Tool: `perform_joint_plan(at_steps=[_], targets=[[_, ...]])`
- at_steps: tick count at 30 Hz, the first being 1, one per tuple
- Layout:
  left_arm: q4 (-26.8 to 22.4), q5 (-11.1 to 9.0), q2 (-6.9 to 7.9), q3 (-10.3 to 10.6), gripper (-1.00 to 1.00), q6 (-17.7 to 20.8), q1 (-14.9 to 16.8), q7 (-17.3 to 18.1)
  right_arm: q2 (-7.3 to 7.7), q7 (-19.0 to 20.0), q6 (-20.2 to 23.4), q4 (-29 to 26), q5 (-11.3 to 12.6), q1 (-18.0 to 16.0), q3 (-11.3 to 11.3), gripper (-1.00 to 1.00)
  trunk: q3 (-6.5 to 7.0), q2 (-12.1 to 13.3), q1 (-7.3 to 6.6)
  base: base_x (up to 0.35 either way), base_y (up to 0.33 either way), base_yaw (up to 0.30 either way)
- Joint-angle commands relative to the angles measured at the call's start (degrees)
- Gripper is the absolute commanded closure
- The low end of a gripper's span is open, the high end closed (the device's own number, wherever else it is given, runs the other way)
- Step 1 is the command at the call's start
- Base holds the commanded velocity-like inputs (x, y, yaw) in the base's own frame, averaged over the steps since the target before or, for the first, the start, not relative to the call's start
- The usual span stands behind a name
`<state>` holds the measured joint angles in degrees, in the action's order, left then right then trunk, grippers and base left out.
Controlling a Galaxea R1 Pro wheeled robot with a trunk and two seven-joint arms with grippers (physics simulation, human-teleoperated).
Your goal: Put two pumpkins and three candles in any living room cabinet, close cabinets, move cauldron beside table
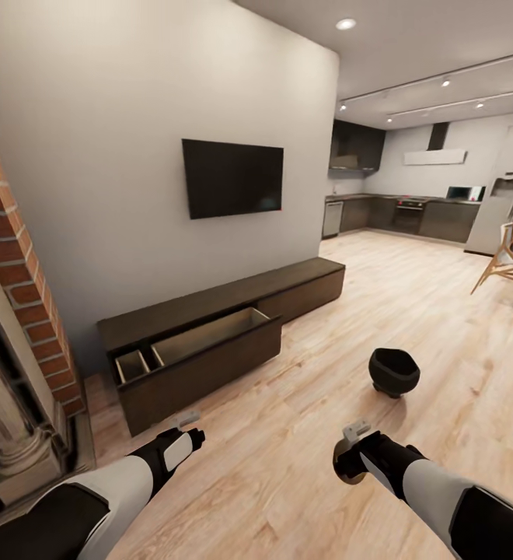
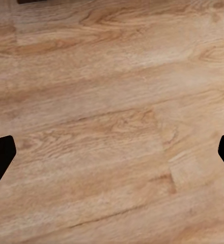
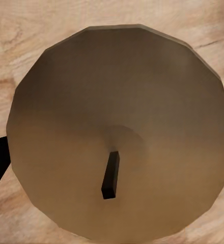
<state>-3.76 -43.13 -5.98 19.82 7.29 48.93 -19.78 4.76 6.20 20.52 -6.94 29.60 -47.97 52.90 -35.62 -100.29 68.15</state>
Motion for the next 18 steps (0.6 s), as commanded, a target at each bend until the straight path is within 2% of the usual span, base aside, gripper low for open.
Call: perform_joint_plan(at_steps=[1, 18], targets=[[-0.1, -0.29, 0.0, 0.48, -1.0, 0.32, 0.03, -0.35, 0.07, 0.1, 0.31, -0.17, 0.11, -0.02, 0.27, 1.0, 0.0, -0.03, 0.01, 0.205, -0.136, 0.233], [-0.1, -0.29, 0.0, 0.48, -1.0, 0.36, 0.03, -0.35, 0.07, 0.17, 0.31, -0.17, 0.11, 0.58, 0.28, 1.0, 0.99, -0.03, 0.01, 0.299, -0.13, 0.23]])
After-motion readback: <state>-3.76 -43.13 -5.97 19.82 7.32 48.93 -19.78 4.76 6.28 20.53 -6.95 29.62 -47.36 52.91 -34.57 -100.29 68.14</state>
